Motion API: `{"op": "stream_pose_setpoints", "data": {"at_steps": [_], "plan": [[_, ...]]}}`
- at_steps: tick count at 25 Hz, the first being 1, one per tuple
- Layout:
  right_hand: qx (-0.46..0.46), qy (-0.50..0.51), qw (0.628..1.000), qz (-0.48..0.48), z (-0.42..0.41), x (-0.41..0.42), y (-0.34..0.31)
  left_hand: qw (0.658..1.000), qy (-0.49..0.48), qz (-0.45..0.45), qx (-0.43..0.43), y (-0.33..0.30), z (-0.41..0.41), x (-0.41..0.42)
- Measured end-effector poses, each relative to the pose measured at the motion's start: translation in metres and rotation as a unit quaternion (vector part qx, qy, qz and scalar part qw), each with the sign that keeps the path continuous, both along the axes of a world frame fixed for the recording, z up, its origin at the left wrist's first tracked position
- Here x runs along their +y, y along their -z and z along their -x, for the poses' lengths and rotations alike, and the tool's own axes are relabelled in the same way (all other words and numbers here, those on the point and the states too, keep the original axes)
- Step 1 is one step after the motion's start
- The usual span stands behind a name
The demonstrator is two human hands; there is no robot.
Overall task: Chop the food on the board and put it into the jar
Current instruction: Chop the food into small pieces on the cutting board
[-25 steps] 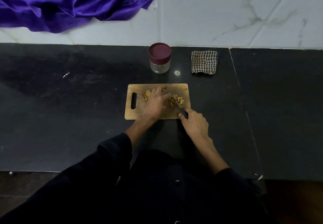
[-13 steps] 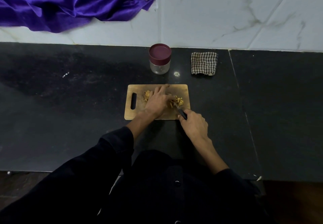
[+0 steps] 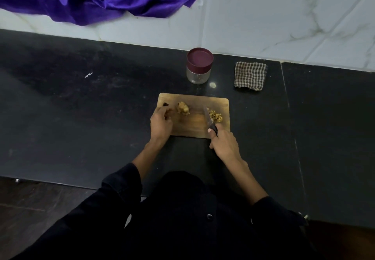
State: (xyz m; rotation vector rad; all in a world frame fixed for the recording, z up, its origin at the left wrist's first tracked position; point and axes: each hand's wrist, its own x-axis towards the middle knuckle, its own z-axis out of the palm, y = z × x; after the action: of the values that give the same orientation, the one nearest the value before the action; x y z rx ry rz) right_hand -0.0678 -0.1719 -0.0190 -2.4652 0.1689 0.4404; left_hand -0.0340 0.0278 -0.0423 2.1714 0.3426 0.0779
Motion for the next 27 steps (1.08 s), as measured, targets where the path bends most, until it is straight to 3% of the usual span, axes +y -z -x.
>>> {"op": "stream_pose_setpoints", "data": {"at_steps": [6, 10, 16, 27], "plan": [[0.013, -0.010, 0.999, -0.049, -0.014, 0.017, 0.004, 1.000, 0.000, 0.006, 0.018, 0.002, -0.005, 0.003], [0.017, -0.001, 0.998, -0.062, -0.019, 0.018, 0.010, 0.997, 0.063, -0.051, 0.019, 0.003, -0.024, -0.001], [0.023, 0.006, 0.998, -0.055, -0.021, 0.020, 0.015, 0.968, 0.140, -0.209, 0.014, 0.004, -0.041, -0.009], [0.011, 0.004, 0.998, -0.054, -0.022, 0.018, 0.023, 0.982, 0.145, -0.115, -0.048, 0.001, -0.038, -0.006]]}}
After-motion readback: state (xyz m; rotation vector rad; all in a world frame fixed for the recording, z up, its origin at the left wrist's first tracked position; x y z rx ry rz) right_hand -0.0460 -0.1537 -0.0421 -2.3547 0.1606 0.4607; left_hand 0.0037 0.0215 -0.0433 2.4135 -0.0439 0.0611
